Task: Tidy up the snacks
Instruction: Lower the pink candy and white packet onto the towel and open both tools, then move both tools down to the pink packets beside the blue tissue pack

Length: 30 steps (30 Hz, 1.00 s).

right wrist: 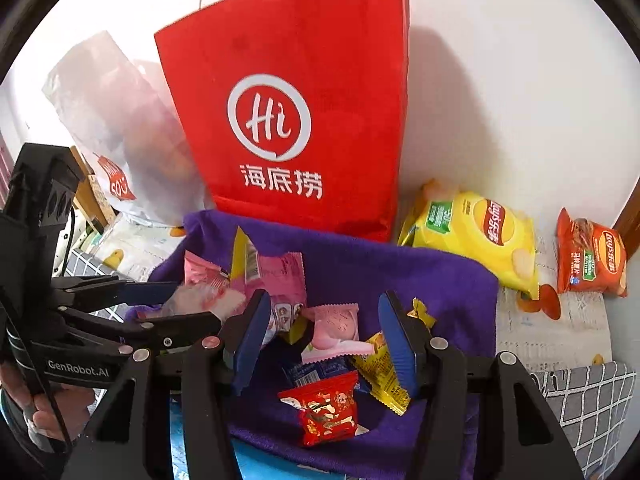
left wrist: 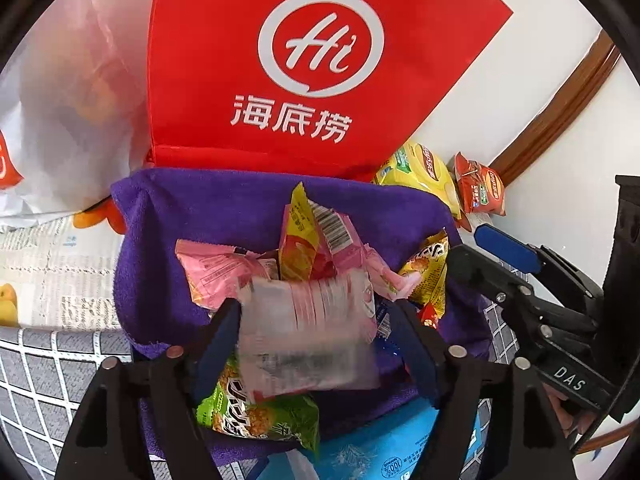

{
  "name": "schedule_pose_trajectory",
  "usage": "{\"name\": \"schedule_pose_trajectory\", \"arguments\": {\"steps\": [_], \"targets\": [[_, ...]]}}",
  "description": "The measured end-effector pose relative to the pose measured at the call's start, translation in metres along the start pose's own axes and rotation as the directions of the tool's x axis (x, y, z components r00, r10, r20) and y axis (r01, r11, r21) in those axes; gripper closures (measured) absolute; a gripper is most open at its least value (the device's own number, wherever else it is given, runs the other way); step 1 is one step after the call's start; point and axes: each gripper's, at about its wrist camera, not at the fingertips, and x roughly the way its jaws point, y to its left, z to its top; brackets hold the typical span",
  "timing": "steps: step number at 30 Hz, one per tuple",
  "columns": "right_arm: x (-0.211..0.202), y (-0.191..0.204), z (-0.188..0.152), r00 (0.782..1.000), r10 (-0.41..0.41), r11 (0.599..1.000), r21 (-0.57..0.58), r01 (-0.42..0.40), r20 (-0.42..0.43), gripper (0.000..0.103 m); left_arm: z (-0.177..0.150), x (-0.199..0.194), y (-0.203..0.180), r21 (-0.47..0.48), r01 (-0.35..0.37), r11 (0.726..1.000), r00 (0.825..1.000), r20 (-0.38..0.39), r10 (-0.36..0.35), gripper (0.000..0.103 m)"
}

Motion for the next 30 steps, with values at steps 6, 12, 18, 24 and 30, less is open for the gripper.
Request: {"name": "schedule_pose_trajectory", "arguments": {"steps": [6, 12, 18, 24, 30], "targets": [[-0.017, 0.0, 0.005, 0.999, -0.008, 0.999, 0.052, 0.007, 0.033, 0.047, 0.002, -0.013, -0.001, -0.003, 0.012, 1.0, 0.999, 0.034, -0.012, 0.024], [-0.043, 0.012, 0.007, 0.998, -0.033, 0.996, 0.082, 0.029, 0.05, 0.047, 0.001, -0.033, -0.005, 0.015, 0.032, 0.999, 0.997, 0.065, -0.033, 0.02], [-0.075, 0.031, -0.01, 0.997, -0.048, 0.998, 0.052, 0.045, 0.057, 0.047, -0.002, -0.065, -0.014, 0.044, 0.046, 0.998, 0.991, 0.122, -0.051, 0.017], [-0.106, 0.043, -0.051, 0.999, -0.02, 0.997, 0.07, 0.017, 0.043, 0.047, -0.01, -0.096, -0.036, 0.097, 0.022, 0.995, 0.988, 0.152, -0.037, 0.017], [-0.129, 0.048, -0.091, 1.0, -0.027, 0.995, 0.093, 0.027, 0.005, 0.047, -0.043, -0.123, -0.054, 0.14, -0.01, 0.99, 0.988, 0.156, -0.012, 0.017]]}}
